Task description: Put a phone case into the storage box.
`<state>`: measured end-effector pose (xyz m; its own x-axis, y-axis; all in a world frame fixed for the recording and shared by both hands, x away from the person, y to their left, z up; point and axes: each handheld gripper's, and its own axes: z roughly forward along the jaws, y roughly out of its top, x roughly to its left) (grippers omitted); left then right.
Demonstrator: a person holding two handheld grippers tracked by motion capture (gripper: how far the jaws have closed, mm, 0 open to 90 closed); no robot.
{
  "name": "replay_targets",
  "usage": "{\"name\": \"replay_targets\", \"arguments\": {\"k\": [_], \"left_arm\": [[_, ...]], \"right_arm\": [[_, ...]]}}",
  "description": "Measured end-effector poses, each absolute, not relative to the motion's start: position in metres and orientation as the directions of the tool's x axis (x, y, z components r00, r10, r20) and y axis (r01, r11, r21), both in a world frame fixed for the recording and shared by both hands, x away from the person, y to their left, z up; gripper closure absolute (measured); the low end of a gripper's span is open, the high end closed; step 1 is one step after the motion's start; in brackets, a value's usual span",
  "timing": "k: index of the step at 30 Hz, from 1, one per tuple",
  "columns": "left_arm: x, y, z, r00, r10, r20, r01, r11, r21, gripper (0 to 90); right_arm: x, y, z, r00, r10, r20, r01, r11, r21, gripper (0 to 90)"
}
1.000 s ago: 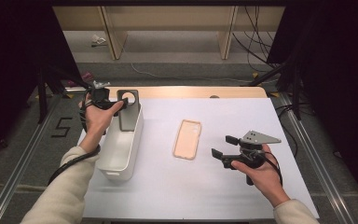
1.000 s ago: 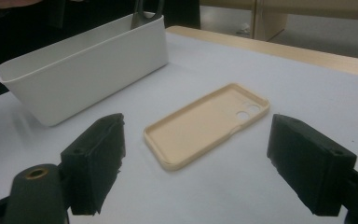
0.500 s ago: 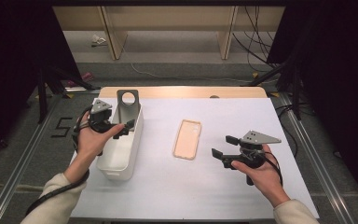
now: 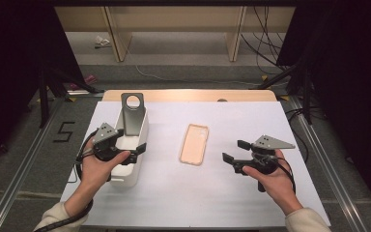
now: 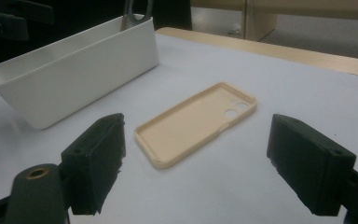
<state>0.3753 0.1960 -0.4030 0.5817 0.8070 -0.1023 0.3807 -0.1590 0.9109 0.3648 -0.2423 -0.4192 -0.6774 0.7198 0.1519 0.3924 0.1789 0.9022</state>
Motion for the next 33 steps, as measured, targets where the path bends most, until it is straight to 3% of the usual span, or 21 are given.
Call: {"name": "replay_targets", "arguments": {"k": [29, 33], "left_arm": [[0.3759, 0.1904, -0.4037, 0.592, 0.801, -0.082, 0.366, -0.177, 0.914, 0.1], [0.3756, 0.1878, -0.4024, 0.597, 0.798, -0.079, 0.358, -0.177, 0.917, 0.1]], "right_arm": [[0.3643, -0.2402, -0.4167, -0.684, 0.716, 0.140, 0.378, 0.184, 0.908, 20.4], [0.3688, -0.2359, -0.4151, -0.700, 0.702, 0.133, 0.364, 0.191, 0.912, 29.3]]}}
